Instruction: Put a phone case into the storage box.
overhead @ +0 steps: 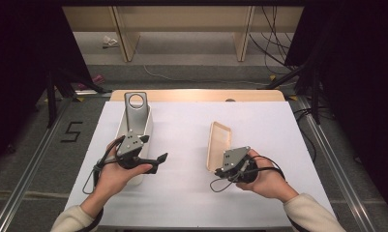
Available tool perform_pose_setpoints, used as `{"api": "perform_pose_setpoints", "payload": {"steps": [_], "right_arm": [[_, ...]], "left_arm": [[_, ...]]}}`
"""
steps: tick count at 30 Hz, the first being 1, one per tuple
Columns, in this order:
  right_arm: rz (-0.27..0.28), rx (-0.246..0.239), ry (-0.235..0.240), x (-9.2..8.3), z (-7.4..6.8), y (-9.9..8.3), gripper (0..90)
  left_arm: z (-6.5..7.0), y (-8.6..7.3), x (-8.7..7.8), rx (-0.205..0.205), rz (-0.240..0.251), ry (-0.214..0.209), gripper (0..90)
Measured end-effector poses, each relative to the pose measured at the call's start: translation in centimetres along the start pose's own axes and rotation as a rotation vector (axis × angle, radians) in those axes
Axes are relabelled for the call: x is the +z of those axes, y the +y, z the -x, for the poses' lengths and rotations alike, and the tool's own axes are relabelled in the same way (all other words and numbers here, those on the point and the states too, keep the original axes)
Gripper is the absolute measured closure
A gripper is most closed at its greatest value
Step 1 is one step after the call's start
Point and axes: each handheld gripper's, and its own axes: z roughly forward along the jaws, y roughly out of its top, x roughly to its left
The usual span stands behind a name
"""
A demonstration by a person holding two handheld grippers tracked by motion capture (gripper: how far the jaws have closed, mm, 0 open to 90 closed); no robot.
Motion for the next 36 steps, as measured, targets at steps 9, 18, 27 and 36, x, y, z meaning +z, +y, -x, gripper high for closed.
{"api": "perform_pose_setpoints", "payload": {"steps": [9,18,27,36], "right_arm": [[0.012,-0.013,0.007,0.1,-0.4,0.4,87.8],[0.019,-0.023,0.014,0.2,-0.6,0.9,87.8],[0.024,-0.028,0.012,0.3,-0.7,1.2,87.8],[0.024,-0.033,0.018,0.6,-0.9,1.5,87.8]], "left_arm": [[0.7,1.8,2.3,0.006,-0.043,-0.051,6.2],[1.9,3.3,4.1,0.031,-0.054,-0.084,1.7],[2.5,4.8,5.6,0.039,-0.071,-0.107,0.0],[3.1,6.2,7.2,0.048,-0.097,-0.124,0.0]]}}
